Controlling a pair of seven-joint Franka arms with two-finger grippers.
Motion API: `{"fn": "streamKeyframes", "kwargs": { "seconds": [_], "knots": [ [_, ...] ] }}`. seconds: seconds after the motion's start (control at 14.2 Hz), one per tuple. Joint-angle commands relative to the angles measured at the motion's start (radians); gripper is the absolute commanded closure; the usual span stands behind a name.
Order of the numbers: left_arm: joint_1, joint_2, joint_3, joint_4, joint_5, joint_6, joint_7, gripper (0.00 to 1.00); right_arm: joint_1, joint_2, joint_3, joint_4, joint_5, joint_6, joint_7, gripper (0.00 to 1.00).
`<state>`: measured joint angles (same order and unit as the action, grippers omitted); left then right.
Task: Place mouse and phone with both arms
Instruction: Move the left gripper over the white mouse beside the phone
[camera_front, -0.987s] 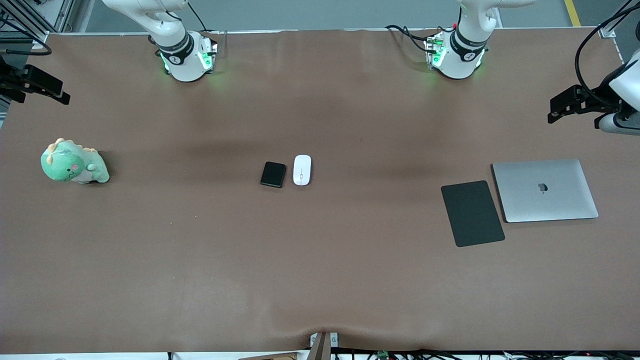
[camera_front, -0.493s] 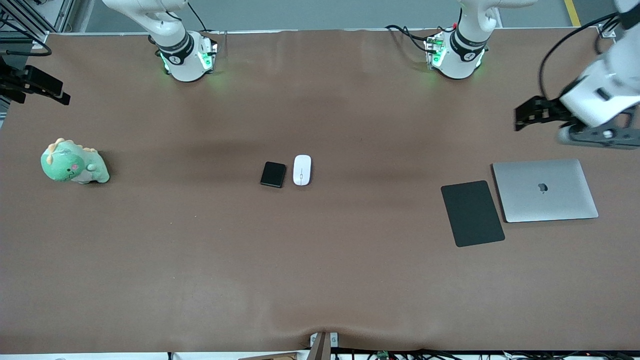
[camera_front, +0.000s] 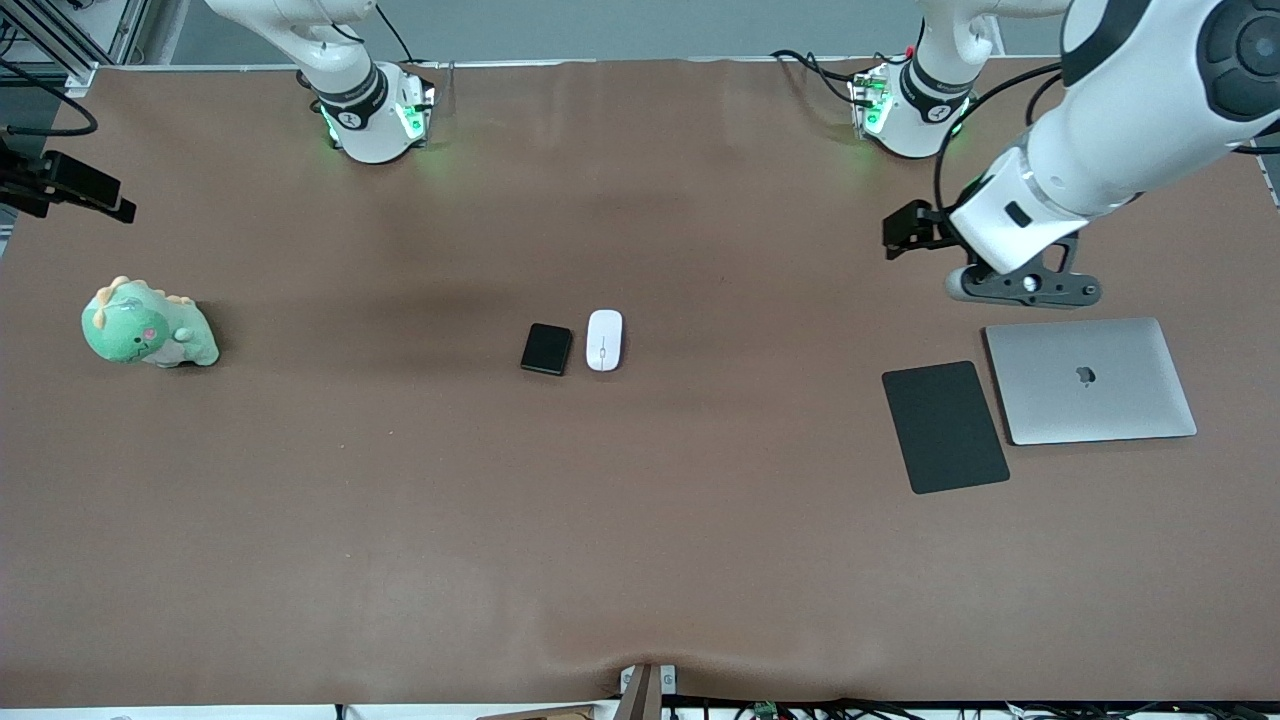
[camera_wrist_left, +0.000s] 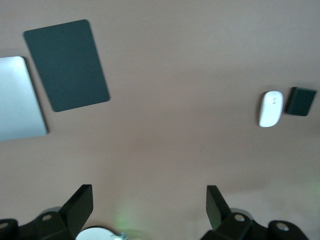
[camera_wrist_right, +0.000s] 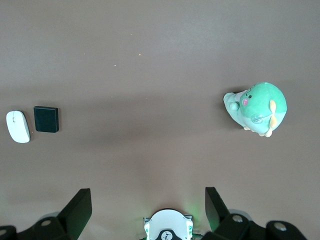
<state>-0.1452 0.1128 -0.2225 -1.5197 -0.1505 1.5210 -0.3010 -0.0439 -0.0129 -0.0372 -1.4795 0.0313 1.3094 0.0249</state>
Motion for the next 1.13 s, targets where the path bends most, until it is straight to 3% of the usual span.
{"fn": "streamKeyframes", "kwargs": {
  "seconds": [0.0,0.35,0.56,0.85,1.06],
  "knots": [
    [-0.094,0.04,-0.003,0.018,-0.017,0.053,-0.113,0.0,-0.024,0.014,0.011,0.004,0.016,-0.001,-0.016,0.0],
    [-0.316,0.106,-0.001,-0.06,0.0,0.299,-0.34,0.0,-0.018,0.051,0.011,-0.001,0.016,-0.01,-0.016,0.0],
    [-0.433,0.18,-0.001,-0.074,0.08,0.402,-0.486,0.0,-0.011,0.085,0.013,-0.002,0.016,-0.01,-0.014,0.0],
    [-0.543,0.327,-0.001,-0.06,0.166,0.545,-0.588,0.0,-0.016,0.119,0.013,-0.007,0.013,-0.007,-0.014,0.0],
    [-0.612,0.468,0.0,0.045,0.235,0.584,-0.659,0.0,-0.013,0.157,0.011,-0.008,0.004,0.007,-0.014,0.0]
  ]
}}
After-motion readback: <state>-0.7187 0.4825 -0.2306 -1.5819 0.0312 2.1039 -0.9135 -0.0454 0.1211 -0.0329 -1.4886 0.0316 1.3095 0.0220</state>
